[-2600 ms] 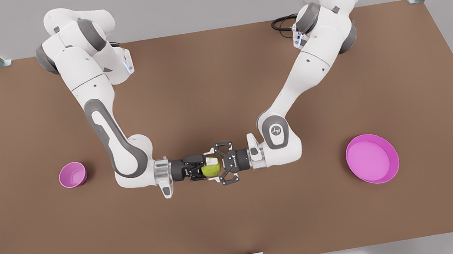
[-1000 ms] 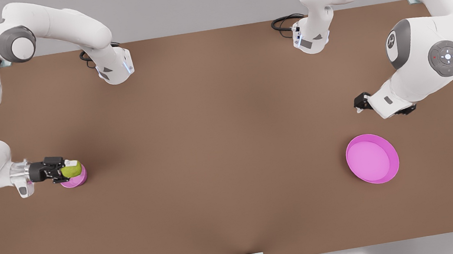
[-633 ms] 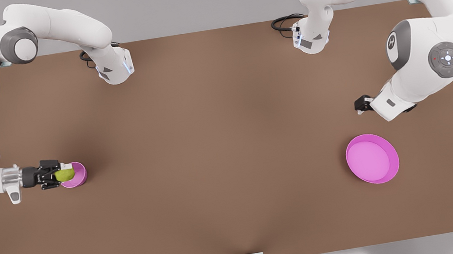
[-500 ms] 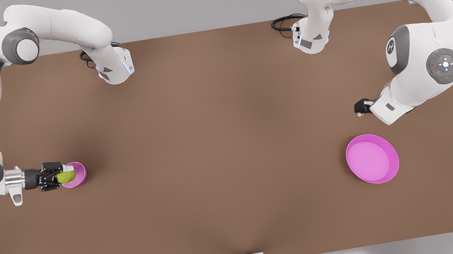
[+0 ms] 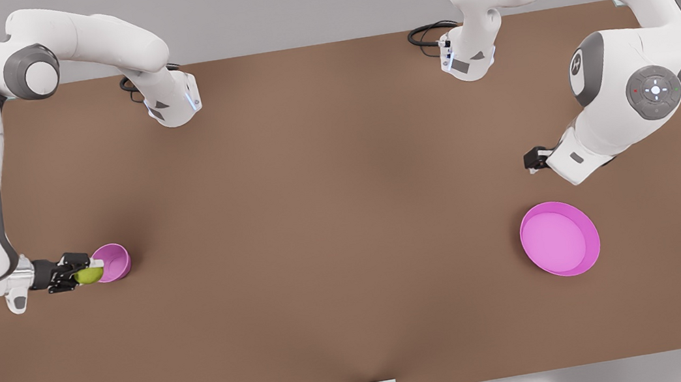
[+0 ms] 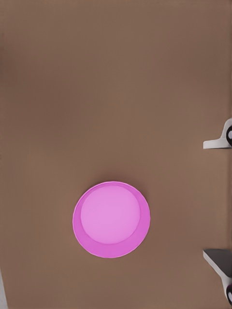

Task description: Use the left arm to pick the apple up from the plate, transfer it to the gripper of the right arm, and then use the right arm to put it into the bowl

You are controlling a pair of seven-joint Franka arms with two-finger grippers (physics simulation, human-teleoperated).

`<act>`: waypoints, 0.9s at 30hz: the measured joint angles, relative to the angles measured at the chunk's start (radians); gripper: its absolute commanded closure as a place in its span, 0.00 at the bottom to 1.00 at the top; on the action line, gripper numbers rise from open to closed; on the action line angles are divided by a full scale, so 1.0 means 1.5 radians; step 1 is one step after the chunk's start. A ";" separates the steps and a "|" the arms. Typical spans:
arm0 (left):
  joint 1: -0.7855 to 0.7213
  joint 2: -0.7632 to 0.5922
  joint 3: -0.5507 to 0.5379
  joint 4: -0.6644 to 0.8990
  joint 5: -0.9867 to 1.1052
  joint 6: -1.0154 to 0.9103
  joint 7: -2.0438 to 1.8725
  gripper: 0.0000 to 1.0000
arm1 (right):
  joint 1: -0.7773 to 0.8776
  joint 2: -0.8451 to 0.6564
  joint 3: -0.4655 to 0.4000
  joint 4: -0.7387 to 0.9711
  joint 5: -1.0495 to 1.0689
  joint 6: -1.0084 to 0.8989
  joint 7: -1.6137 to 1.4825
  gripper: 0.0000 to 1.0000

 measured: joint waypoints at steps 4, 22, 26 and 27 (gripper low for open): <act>0.000 0.001 0.000 0.000 0.000 0.000 -0.010 0.00 | 0.000 0.000 0.001 -0.004 -0.027 -0.007 0.008 0.26; 0.001 0.001 0.001 0.000 0.000 0.001 -0.033 0.00 | 0.049 -0.056 0.162 0.216 -0.198 -0.057 0.034 0.00; 0.003 0.001 0.001 0.002 0.002 0.002 -0.036 0.00 | 0.130 -0.154 0.268 0.246 -0.318 -0.126 0.105 0.00; 0.002 0.001 0.001 0.003 0.002 0.003 -0.036 0.00 | 0.141 -0.159 0.274 0.248 -0.334 -0.139 0.123 0.00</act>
